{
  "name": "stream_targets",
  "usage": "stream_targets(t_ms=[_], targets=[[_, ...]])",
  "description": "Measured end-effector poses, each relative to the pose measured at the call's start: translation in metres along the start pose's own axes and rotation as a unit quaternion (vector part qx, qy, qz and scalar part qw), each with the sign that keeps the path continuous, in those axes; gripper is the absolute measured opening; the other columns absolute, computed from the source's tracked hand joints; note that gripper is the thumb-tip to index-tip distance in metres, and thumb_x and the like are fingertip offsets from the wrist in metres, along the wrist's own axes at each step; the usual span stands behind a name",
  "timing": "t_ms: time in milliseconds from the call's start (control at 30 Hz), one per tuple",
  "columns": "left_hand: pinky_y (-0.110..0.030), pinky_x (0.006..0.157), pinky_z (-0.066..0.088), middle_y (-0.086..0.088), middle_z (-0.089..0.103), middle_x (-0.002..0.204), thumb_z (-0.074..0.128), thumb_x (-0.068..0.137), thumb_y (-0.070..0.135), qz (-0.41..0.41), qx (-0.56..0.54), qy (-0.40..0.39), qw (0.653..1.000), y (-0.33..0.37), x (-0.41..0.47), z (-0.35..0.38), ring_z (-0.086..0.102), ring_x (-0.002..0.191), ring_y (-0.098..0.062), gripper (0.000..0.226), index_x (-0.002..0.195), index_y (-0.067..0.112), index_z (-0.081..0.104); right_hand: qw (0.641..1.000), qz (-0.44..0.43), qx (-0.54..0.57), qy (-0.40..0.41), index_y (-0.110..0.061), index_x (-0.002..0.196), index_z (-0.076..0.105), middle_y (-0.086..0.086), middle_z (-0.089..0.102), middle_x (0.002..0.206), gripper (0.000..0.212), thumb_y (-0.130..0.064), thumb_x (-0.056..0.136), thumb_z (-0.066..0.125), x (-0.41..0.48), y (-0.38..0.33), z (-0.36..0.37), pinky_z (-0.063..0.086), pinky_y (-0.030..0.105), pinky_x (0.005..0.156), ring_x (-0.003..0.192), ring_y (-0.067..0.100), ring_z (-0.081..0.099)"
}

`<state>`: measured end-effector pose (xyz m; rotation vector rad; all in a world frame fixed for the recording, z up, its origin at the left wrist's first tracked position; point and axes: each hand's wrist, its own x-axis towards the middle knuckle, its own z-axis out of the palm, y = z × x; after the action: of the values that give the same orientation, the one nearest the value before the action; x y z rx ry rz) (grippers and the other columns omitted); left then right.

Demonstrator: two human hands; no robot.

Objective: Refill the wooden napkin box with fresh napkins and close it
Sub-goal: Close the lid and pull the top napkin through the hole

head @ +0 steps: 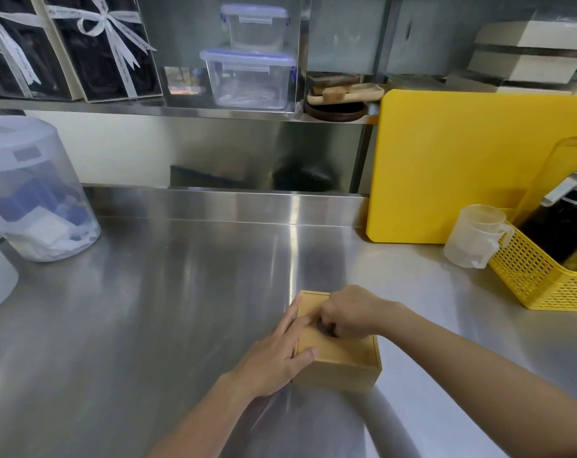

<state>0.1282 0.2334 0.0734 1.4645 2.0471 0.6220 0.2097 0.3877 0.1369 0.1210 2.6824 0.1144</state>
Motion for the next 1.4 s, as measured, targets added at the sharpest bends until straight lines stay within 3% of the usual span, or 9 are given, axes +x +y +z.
stream_targets(t_ms=[167, 333, 567, 667, 900, 1100, 1200, 1300, 1400], targets=[[-0.040, 0.097, 0.039, 0.031, -0.019, 0.149, 0.042, 0.091, 0.045, 0.009, -0.014, -0.002, 1.000, 0.001, 0.001, 0.000, 0.048, 0.120, -0.012, 0.055, 0.139, 0.049, 0.015, 0.989, 0.025, 0.137, 0.041, -0.017, 0.093, 0.072, 0.004, 0.071, 0.093, 0.018, -0.022, 0.086, 0.056, -0.018, 0.014, 0.005, 0.043, 0.031, 0.068, 0.077, 0.015, 0.050], [-0.033, 0.107, 0.021, 0.018, 0.004, 0.155, 0.058, 0.084, 0.035, 0.006, -0.058, 0.050, 0.997, 0.003, 0.009, -0.003, 0.023, 0.139, -0.013, 0.052, 0.132, 0.038, 0.038, 0.949, 0.046, 0.296, 0.102, -0.023, 0.074, 0.061, -0.006, 0.056, 0.077, 0.009, -0.018, 0.081, 0.061, -0.028, 0.026, 0.016, 0.047, 0.032, 0.067, 0.076, 0.015, 0.052], [-0.020, 0.101, 0.012, 0.008, 0.032, 0.144, 0.061, 0.083, 0.040, 0.040, 0.039, 0.152, 0.987, 0.024, 0.023, 0.004, 0.022, 0.132, -0.011, 0.042, 0.121, 0.027, 0.051, 0.872, 0.081, 0.451, 0.172, -0.014, 0.072, 0.061, -0.002, 0.056, 0.077, 0.011, -0.008, 0.081, 0.059, -0.028, 0.023, 0.023, 0.045, 0.028, 0.068, 0.073, 0.012, 0.051], [-0.020, 0.096, 0.016, 0.008, 0.044, 0.133, 0.059, 0.085, 0.038, 0.026, 0.032, 0.160, 0.986, 0.030, 0.034, 0.007, 0.030, 0.126, -0.011, 0.040, 0.122, 0.025, 0.053, 0.849, 0.111, 0.487, 0.172, -0.012, 0.074, 0.060, 0.003, 0.056, 0.076, 0.012, -0.009, 0.085, 0.057, -0.023, 0.023, 0.023, 0.041, 0.023, 0.063, 0.070, 0.012, 0.048], [-0.023, 0.083, 0.020, 0.003, 0.055, 0.109, 0.058, 0.089, 0.025, -0.058, -0.057, 0.209, 0.975, 0.036, 0.053, -0.002, 0.042, 0.108, -0.017, 0.018, 0.089, 0.012, 0.070, 0.792, 0.170, 0.541, 0.224, -0.010, 0.083, 0.058, 0.001, 0.054, 0.075, 0.016, -0.024, 0.085, 0.066, -0.016, 0.021, 0.029, 0.039, 0.020, 0.059, 0.068, 0.012, 0.048], [-0.025, 0.087, 0.017, 0.007, 0.052, 0.118, 0.056, 0.086, 0.020, -0.113, -0.051, 0.179, 0.976, 0.040, 0.064, -0.008, 0.036, 0.115, -0.014, 0.018, 0.079, 0.014, 0.071, 0.854, 0.186, 0.440, 0.204, -0.012, 0.073, 0.061, 0.001, 0.056, 0.074, 0.031, -0.041, 0.075, 0.073, -0.021, 0.015, 0.039, 0.038, 0.025, 0.059, 0.067, 0.014, 0.050], [-0.026, 0.085, 0.016, 0.009, 0.052, 0.120, 0.055, 0.085, 0.017, -0.131, -0.082, 0.155, 0.976, 0.040, 0.066, -0.011, 0.035, 0.116, -0.015, 0.019, 0.076, 0.014, 0.072, 0.874, 0.188, 0.400, 0.200, -0.011, 0.082, 0.069, 0.000, 0.055, 0.085, 0.017, -0.028, 0.082, 0.067, -0.020, 0.014, 0.042, 0.040, 0.026, 0.071, 0.081, 0.017, 0.052], [-0.028, 0.086, 0.016, 0.010, 0.052, 0.119, 0.056, 0.086, 0.020, -0.128, -0.080, 0.139, 0.979, 0.039, 0.065, -0.014, 0.036, 0.116, -0.014, 0.019, 0.073, 0.019, 0.070, 0.861, 0.187, 0.430, 0.200, -0.008, 0.084, 0.070, 0.001, 0.056, 0.087, 0.014, -0.017, 0.086, 0.061, -0.020, 0.016, 0.042, 0.040, 0.028, 0.078, 0.083, 0.017, 0.052], [-0.029, 0.089, 0.023, 0.009, 0.055, 0.113, 0.058, 0.086, 0.026, -0.094, -0.112, 0.138, 0.980, 0.037, 0.060, -0.018, 0.040, 0.114, -0.013, 0.008, 0.082, 0.024, 0.065, 0.809, 0.200, 0.524, 0.178, -0.008, 0.075, 0.064, 0.002, 0.056, 0.079, 0.012, -0.011, 0.086, 0.058, -0.022, 0.019, 0.039, 0.040, 0.023, 0.065, 0.074, 0.014, 0.050]])
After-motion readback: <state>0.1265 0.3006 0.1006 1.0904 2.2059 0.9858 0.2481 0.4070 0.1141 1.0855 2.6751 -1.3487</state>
